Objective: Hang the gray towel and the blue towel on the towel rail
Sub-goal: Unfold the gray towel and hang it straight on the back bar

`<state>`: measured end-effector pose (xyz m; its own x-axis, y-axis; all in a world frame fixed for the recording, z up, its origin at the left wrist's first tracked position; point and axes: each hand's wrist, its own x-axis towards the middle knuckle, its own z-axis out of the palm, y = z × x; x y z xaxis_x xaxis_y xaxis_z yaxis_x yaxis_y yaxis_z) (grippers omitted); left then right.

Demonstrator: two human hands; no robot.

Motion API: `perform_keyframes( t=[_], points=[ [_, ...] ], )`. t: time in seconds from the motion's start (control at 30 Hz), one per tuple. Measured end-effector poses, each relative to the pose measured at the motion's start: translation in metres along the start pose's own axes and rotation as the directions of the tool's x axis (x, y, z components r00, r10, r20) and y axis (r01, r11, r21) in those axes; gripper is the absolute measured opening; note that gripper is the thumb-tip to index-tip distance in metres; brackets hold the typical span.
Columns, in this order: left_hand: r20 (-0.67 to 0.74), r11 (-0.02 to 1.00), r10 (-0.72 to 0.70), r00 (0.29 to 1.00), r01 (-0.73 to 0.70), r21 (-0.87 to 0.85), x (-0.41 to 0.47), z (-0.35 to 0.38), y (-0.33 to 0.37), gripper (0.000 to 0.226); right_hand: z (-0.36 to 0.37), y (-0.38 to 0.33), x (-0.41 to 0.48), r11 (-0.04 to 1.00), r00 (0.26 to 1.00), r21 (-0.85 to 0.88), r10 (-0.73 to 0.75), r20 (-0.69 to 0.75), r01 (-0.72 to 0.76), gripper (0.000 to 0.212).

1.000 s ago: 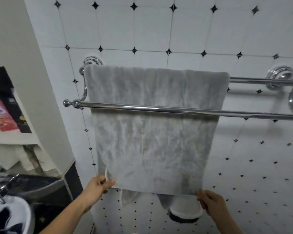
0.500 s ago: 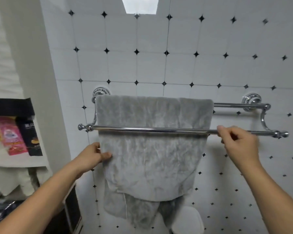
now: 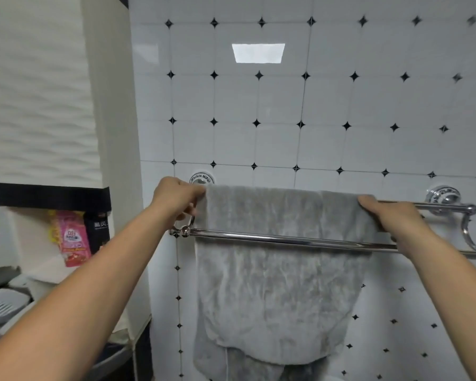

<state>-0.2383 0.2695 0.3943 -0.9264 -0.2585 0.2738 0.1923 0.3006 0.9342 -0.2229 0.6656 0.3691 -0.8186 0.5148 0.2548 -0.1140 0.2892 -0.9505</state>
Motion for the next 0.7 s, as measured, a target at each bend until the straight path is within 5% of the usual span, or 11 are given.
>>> perform_keyframes(
  t=[0.2,0.3,0.43,0.7],
  points=[
    [-0.036,0.973,-0.171,0.985,0.164,-0.161,0.007,0.020,-0.004,0.024,-0.007,-0.005,-0.003,0.997,0.999,0.074,-0.001,0.052,-0.003,0.029],
    [-0.026,0.971,-0.156,0.987,0.148,-0.189,0.009,0.025,-0.005,0.044,-0.012,-0.007,-0.001,0.999,0.996,0.031,-0.028,0.081,0.025,0.029],
    [-0.014,0.958,-0.177,0.984,0.169,-0.232,0.003,0.029,-0.002,0.024,-0.019,-0.007,-0.002,0.998,0.993,0.057,0.029,0.112,-0.036,0.023],
    [0.055,0.933,-0.236,0.970,0.242,-0.265,0.008,0.027,-0.012,0.036,-0.023,-0.004,0.000,0.997,0.993,0.023,0.066,0.096,-0.069,0.021]
  ],
)
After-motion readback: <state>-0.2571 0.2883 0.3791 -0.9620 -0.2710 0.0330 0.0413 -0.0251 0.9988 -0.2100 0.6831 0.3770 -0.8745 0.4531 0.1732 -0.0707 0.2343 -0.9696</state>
